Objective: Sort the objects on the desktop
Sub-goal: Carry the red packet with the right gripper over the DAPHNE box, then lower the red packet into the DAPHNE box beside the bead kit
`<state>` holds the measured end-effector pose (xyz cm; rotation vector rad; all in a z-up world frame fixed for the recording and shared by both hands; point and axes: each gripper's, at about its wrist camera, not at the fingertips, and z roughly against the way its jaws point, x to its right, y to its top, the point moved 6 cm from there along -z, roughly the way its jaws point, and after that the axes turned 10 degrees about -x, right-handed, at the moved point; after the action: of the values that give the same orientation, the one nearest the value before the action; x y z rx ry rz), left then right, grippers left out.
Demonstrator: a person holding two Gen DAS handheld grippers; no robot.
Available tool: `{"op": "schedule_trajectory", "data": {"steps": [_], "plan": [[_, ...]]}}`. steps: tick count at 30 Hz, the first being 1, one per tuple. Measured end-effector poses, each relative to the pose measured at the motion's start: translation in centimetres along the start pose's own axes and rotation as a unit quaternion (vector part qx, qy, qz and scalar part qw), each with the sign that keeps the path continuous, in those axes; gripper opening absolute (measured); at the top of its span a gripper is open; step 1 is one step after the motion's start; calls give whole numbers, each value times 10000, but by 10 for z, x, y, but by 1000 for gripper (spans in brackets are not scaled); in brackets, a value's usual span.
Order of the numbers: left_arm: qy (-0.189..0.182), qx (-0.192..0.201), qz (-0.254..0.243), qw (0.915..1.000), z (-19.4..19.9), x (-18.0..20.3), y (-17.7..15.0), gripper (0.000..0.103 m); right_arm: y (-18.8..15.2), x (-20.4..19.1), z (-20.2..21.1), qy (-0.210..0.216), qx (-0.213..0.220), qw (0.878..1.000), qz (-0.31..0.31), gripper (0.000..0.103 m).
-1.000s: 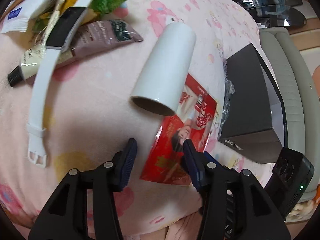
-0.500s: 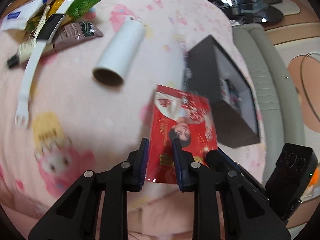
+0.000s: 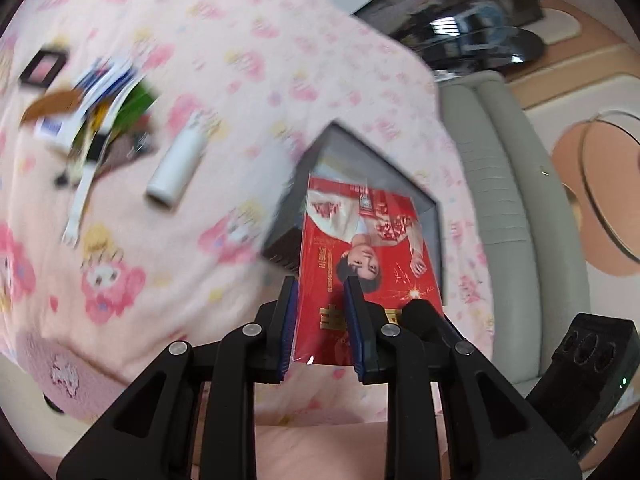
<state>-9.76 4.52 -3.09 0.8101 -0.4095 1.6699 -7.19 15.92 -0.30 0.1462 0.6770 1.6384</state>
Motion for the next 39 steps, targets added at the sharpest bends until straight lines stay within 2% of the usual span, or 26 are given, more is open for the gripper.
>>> {"op": "schedule_trajectory", "data": {"steps": [5,6,9,11,14,20,27,32,34,36,39], "plan": [[-478,-79,-217,9986,-13,32,16,22,17,13,21,184,274,9994,-31,15],[-467,-93,-291,9984,-19,38,20,22,20,17,21,243,286,9993,-50,15],[-365,-179,-526,9978,-43,50,36,23,29,27,15,28,335,9994,85,15],[-433,-347,-517,9971,-64,51,47,23,35,41,5,-89,337,9994,62,15],[-541,-629,-487,9954,-100,48,66,22,45,67,-14,36,229,9996,-138,15],[-308,-1152,-506,9916,-168,45,94,22,61,119,-65,99,-115,9986,-510,15],[64,-1431,-716,9871,-209,29,107,21,69,154,-108,392,-577,9929,-969,15],[276,-1523,-868,9841,-227,10,108,20,56,166,-141,-43,-1166,9868,-1122,15],[425,-1463,-1092,9823,-225,9,108,20,50,170,-151,-232,-1377,9836,-1144,17],[452,-1493,-1223,9802,-224,8,107,20,48,176,-150,-555,-1430,9818,-1123,32],[487,-1513,-1417,9771,-221,7,107,20,47,186,-141,-846,-1394,9793,-1200,37]]}}
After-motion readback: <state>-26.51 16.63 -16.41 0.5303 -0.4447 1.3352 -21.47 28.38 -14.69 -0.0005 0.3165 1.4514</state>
